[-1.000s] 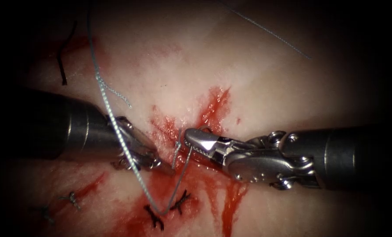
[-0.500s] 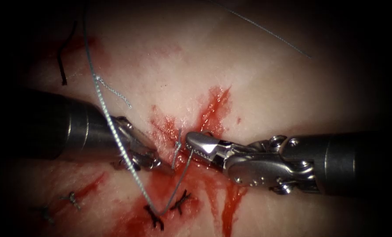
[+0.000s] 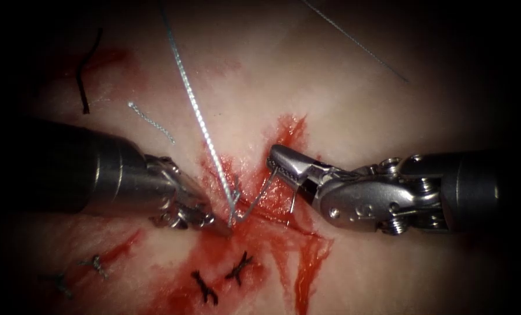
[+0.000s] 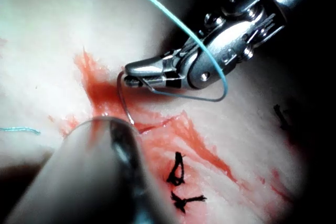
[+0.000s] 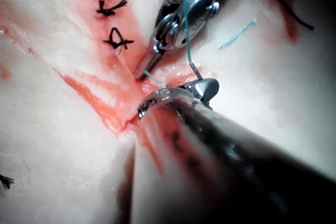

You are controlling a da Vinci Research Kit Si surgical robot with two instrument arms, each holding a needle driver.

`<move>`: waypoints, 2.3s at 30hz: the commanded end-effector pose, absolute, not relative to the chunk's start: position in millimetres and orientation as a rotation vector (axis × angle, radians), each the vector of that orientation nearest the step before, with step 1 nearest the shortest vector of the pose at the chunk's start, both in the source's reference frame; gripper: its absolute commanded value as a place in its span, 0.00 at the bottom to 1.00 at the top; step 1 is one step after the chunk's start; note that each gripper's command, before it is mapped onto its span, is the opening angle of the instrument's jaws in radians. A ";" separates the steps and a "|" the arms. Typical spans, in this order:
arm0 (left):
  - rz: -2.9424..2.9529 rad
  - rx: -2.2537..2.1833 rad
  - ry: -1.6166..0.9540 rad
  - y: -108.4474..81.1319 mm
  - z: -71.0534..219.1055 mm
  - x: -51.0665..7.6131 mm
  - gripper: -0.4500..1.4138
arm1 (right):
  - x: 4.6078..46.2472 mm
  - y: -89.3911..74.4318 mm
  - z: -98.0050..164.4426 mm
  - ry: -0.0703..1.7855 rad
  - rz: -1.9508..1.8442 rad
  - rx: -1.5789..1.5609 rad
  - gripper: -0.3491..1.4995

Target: Wound Closure

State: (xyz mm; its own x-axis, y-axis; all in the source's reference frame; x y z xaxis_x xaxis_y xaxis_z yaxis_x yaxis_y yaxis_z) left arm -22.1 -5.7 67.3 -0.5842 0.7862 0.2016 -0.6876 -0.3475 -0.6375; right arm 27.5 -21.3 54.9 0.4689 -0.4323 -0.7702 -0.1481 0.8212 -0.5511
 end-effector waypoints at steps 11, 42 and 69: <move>1.950 -0.345 -0.821 -2.2 65.0 -23.1 0.09 | 27.9 -20.6 54.9 1.089 -0.178 -0.614 0.00; 1.881 -0.355 -0.946 -7.6 71.6 -28.0 0.00 | 27.9 -20.6 55.0 1.114 -0.045 -0.555 0.00; 1.903 -0.340 -0.954 -7.7 71.1 -27.4 0.00 | 25.5 -18.6 55.8 1.123 0.479 -0.367 0.00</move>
State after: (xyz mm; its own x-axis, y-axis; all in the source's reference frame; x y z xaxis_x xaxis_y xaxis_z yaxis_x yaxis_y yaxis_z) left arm -26.9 -7.4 70.6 -0.5132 0.8446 0.1525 -0.6284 -0.2488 -0.7370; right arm 24.8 -18.3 55.4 0.3455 0.1997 -0.9169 -0.5484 0.8359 -0.0246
